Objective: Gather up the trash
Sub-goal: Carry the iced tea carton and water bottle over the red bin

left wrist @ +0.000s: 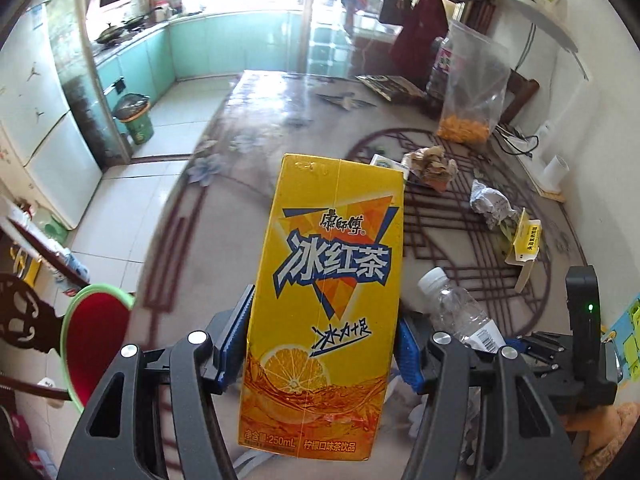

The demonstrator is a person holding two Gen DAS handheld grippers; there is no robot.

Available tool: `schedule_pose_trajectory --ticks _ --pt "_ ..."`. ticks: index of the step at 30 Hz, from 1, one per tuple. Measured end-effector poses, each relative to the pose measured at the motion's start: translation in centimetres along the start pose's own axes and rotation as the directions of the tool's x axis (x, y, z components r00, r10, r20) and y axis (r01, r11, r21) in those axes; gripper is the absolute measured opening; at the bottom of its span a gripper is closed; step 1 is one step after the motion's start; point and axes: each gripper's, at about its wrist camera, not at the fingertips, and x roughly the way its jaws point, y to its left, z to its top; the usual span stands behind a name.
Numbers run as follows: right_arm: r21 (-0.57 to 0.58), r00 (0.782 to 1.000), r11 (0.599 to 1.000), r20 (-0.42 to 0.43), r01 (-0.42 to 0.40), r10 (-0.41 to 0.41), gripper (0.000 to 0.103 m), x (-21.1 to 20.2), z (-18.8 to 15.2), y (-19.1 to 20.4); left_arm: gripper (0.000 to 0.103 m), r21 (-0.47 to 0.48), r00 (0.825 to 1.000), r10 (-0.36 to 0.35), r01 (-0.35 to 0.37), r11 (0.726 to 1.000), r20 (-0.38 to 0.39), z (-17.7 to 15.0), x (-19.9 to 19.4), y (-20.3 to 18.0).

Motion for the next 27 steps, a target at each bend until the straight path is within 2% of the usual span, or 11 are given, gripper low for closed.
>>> schedule_pose_trajectory --ticks 2,7,10,12,16,19,27 --pt "0.004 1.000 1.000 0.023 0.003 -0.004 0.078 -0.5 0.2 0.1 0.058 -0.020 1.000 0.003 -0.003 1.000 0.008 -0.5 -0.9 1.2" --pt "-0.025 0.996 0.996 0.010 0.089 -0.089 0.079 0.6 0.9 0.8 0.058 -0.045 1.000 0.013 -0.012 0.999 0.025 -1.4 -2.2 3.9" --pt "-0.031 0.991 0.990 -0.001 0.136 -0.136 0.055 1.7 0.5 1.1 0.058 -0.052 1.000 0.002 -0.001 0.999 0.024 -1.7 -2.4 5.3" --pt "-0.032 0.985 0.984 0.001 0.175 -0.175 0.053 1.8 0.2 1.6 0.058 -0.050 1.000 -0.008 0.009 0.999 0.025 -1.9 -2.7 6.1" --pt "0.083 0.994 0.991 0.022 0.104 -0.106 0.052 1.1 -0.3 1.9 0.058 -0.046 0.999 -0.029 0.031 0.998 0.036 -2.3 -3.4 8.1" --pt "0.123 0.995 0.990 0.065 0.073 -0.082 0.052 -0.1 -0.6 3.4 0.058 -0.047 0.998 -0.044 0.046 0.998 0.039 -2.7 -3.9 10.2" --pt "0.091 0.984 0.996 0.175 0.018 -0.034 0.052 -2.7 -1.0 11.5 0.058 -0.034 0.998 -0.069 0.068 0.997 -0.005 -4.4 -3.7 15.0"
